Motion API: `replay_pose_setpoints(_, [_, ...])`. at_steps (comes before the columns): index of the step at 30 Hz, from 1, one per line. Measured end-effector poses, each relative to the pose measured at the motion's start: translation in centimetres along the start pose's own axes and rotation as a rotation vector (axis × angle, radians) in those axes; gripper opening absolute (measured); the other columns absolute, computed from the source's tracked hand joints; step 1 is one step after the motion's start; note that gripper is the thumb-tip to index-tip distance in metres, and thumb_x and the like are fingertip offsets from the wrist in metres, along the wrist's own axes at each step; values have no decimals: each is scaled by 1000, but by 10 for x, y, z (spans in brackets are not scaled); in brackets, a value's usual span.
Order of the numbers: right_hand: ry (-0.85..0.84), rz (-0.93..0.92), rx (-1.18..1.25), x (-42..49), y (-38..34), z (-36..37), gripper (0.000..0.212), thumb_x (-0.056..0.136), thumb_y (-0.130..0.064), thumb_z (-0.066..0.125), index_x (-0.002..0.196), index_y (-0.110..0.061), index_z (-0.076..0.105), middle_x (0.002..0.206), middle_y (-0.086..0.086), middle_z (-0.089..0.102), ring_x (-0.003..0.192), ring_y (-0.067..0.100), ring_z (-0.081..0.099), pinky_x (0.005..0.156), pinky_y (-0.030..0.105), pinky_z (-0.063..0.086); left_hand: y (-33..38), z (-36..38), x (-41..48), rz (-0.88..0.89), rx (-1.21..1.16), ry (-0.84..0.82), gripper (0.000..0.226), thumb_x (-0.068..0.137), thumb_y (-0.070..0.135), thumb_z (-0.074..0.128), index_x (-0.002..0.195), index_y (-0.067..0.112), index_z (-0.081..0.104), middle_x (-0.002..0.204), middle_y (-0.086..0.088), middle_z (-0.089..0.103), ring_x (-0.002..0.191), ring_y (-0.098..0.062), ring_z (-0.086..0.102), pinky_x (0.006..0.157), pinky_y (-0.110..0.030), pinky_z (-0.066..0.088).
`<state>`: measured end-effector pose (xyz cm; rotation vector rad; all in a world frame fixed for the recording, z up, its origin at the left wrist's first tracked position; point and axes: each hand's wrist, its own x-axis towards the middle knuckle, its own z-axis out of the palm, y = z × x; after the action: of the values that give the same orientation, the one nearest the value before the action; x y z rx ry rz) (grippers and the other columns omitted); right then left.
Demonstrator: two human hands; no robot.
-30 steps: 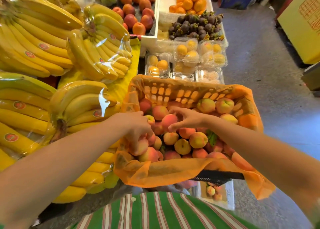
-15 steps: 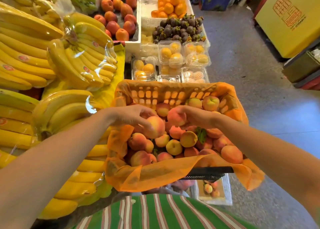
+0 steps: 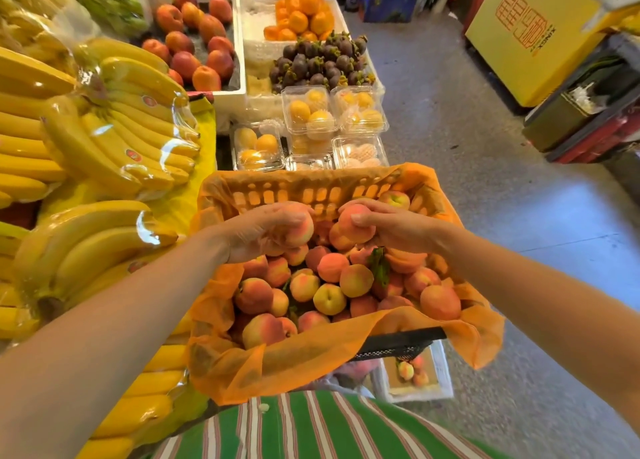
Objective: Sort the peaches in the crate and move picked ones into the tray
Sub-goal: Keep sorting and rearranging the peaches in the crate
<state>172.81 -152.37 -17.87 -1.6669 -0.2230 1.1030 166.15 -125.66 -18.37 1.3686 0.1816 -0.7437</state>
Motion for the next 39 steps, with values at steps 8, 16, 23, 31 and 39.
replay_pose_setpoints(8, [181, -39, -566, 2, 2, 1, 64, 75, -33, 80, 129, -28, 47, 128, -1, 49, 115, 16, 55, 94, 31, 51, -13, -4, 29, -35, 462, 379, 71, 57, 46, 87, 117, 18, 62, 120, -3, 56, 108, -23, 54, 85, -39, 52])
replay_pose_setpoints(16, [90, -105, -1178, 41, 15, 15, 67, 74, -32, 78, 133, -26, 47, 116, 0, 41, 105, 22, 49, 86, 35, 45, -21, -7, 42, -11, 728, 381, 69, 50, 47, 87, 114, 37, 61, 130, -5, 51, 119, -28, 48, 95, -46, 50])
replay_pose_setpoints(23, [29, -261, -1517, 54, 18, 12, 63, 75, -38, 72, 131, -27, 47, 120, 2, 49, 106, 24, 45, 82, 36, 38, -23, -10, 51, 9, 873, 369, 72, 63, 41, 85, 127, 24, 56, 142, -6, 45, 125, -27, 42, 97, -44, 46])
replay_pose_setpoints(31, [51, -232, -1530, 48, 23, 5, 68, 71, -49, 72, 127, -23, 44, 121, 3, 48, 109, 24, 45, 89, 38, 39, -26, 0, 66, 21, 1079, 332, 74, 62, 43, 85, 124, 20, 53, 123, -4, 57, 110, -24, 53, 85, -37, 48])
replay_pose_setpoints(39, [20, -200, -1413, 37, 27, -2, 73, 82, -44, 67, 144, -26, 35, 137, 2, 44, 121, 24, 46, 93, 36, 39, -34, 15, 85, 129, 1252, 260, 76, 63, 36, 86, 126, 19, 47, 125, -7, 51, 115, -29, 48, 92, -39, 44])
